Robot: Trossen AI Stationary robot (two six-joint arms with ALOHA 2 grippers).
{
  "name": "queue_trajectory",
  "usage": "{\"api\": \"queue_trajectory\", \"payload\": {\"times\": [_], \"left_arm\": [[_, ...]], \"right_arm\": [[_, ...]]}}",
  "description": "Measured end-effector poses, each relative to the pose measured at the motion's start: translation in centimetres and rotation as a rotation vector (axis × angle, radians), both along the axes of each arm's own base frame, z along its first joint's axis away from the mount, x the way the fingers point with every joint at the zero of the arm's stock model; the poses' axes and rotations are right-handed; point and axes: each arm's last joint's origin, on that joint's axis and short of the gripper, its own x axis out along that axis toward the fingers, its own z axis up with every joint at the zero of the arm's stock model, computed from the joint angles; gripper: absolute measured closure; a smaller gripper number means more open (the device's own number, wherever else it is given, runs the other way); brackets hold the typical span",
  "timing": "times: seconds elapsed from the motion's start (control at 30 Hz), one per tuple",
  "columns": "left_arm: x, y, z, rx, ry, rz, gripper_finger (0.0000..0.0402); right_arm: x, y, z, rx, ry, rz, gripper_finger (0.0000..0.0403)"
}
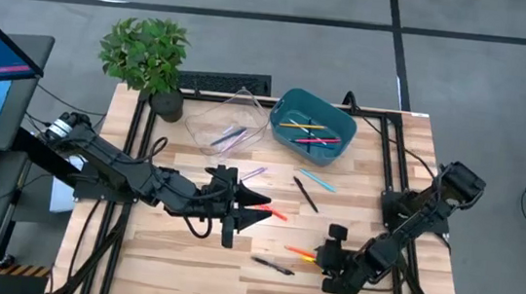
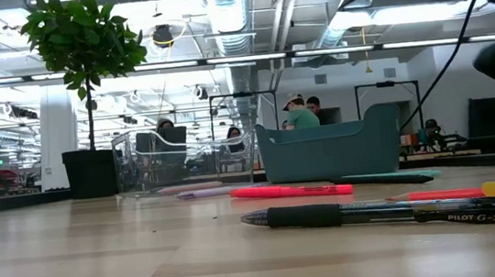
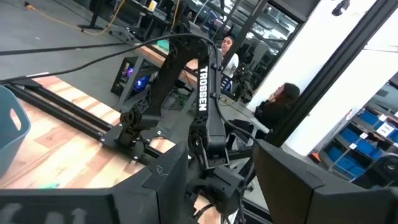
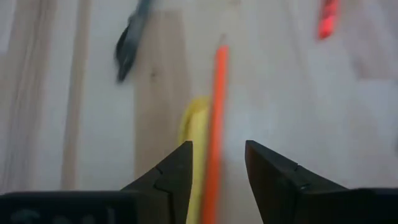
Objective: Sort pens & pencils
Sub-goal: Put the orange colored pencil into the blue bin
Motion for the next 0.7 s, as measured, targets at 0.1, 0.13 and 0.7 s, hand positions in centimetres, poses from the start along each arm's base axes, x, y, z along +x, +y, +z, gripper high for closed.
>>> {"api": "queue_trajectory", "payload": {"times": [0.1, 0.13, 0.7], "left_arm": [[0.0, 0.0, -0.1, -0.006, 0.008, -0.004, 0.0228], [0.0, -0.1, -0.1, -0.006, 0.008, -0.007, 0.0228], [-0.1, -0.3, -0.1, 0.015, 0.014, -0.037, 0.0228]], "right_arm": [[0.0, 0.7, -1.1, 0.033, 0.035, 0.01, 0.0234], [-0.1, 0.7, -1.4, 0.04, 0.046, -0.001, 0.0235], [2.1, -2.5, 0.7, 0.069, -0.004, -0.158, 0.0238]]}}
